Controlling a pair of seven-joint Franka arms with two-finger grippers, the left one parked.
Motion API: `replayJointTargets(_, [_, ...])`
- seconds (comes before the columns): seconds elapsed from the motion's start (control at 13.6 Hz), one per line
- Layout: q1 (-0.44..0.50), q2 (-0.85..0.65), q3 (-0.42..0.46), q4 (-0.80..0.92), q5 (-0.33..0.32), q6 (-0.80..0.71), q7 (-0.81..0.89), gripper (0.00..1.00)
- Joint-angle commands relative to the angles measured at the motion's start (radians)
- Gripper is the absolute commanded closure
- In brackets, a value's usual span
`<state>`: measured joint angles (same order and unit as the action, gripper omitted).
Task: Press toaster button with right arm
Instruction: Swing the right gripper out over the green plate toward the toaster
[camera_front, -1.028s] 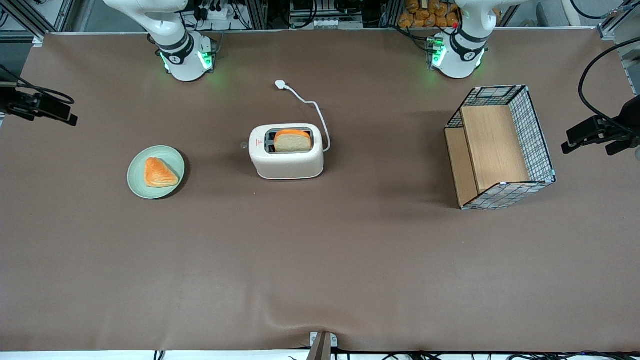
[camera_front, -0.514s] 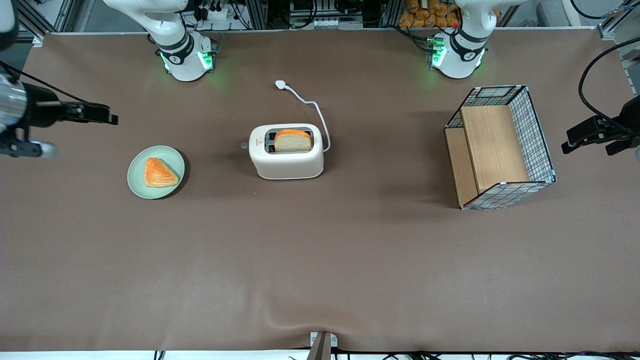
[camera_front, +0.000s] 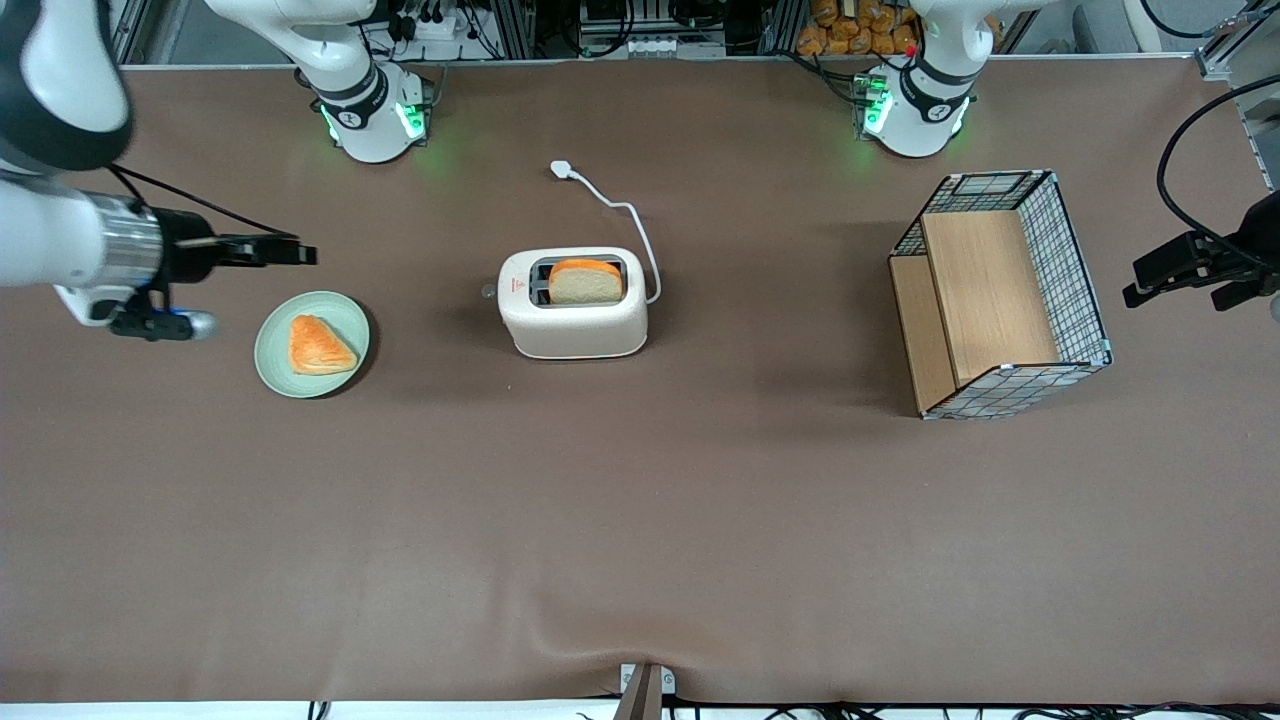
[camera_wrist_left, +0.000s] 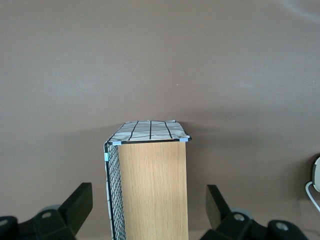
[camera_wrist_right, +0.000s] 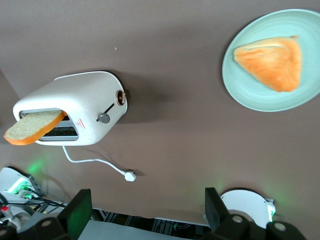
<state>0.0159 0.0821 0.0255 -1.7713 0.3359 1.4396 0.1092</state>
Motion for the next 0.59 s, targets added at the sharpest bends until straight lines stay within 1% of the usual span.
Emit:
replayJointTargets(0.0, [0.068,-0.027,-0.003,-0.098,0.02,0.082,0.012,0.0])
replayJointTargets(0.07, [0.102,-0.028,-0.003,-0.128,0.02,0.128,0.014,0.0])
replayJointTargets(0.29, [0.145,-0.025,-0.001,-0.197,0.02,0.24,0.014,0.0])
replayJointTargets(0.51, [0.17,-0.016,-0.001,-0.238,0.02,0.271,0.026,0.0])
